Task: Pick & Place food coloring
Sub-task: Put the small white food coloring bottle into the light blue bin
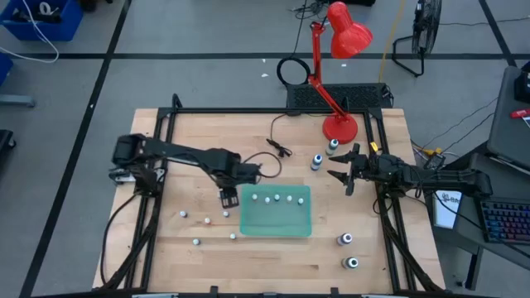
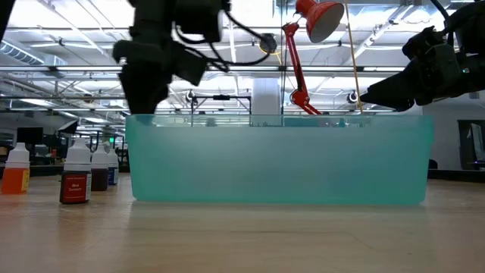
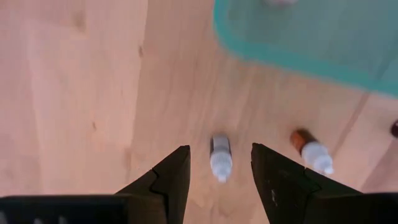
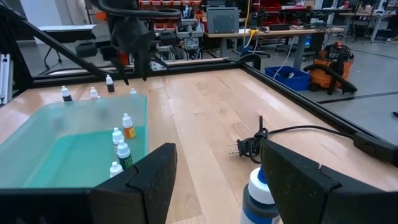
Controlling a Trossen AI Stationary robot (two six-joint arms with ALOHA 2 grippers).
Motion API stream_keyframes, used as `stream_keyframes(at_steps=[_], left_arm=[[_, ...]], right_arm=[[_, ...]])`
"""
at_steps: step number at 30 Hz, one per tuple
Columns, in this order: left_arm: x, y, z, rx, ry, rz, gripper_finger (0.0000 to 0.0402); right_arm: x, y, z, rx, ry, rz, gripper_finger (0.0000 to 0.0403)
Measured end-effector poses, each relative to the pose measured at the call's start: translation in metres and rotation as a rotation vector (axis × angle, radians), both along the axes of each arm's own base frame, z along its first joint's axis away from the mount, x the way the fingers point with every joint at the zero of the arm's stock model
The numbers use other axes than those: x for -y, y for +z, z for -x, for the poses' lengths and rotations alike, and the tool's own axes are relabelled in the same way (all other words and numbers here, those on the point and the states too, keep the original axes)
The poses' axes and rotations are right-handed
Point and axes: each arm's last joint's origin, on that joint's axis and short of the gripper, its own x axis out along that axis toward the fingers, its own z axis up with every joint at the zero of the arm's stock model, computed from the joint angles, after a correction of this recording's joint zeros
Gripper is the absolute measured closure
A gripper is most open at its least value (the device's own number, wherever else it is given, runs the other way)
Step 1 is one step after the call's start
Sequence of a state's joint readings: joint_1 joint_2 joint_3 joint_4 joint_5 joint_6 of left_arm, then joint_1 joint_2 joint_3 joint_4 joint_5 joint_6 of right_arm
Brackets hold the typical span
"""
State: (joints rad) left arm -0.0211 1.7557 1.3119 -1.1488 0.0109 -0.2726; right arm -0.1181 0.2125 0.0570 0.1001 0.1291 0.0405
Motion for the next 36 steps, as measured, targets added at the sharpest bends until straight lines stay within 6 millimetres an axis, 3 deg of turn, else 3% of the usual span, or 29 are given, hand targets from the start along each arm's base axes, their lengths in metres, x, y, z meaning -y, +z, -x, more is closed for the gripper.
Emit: stream_keyframes(at_steps=[6,12,21,36], left_arm=[[-0.004,-0.010,0.027,0.020,0.144,-0.008,0.0228],[-0.003,-0.026,0.036,0.003,0.190,0.012,0.0225],[-0.001,-0.043,0.039,0.014,0.211,0.055,0.0217],[0.007,-0.043,0.038,0.028,0.212,0.065,0.0217]], right_arm=[[0.000,0.000,0.000,0.000,0.000,0.000,0.0181],[0.000,0.000,0.000,0.000,0.000,0.000,0.0181],[0.000,0.000,0.000,0.000,0.000,0.000,0.0181],[0.000,0.000,0.000,0.000,0.000,0.000,0.0181]])
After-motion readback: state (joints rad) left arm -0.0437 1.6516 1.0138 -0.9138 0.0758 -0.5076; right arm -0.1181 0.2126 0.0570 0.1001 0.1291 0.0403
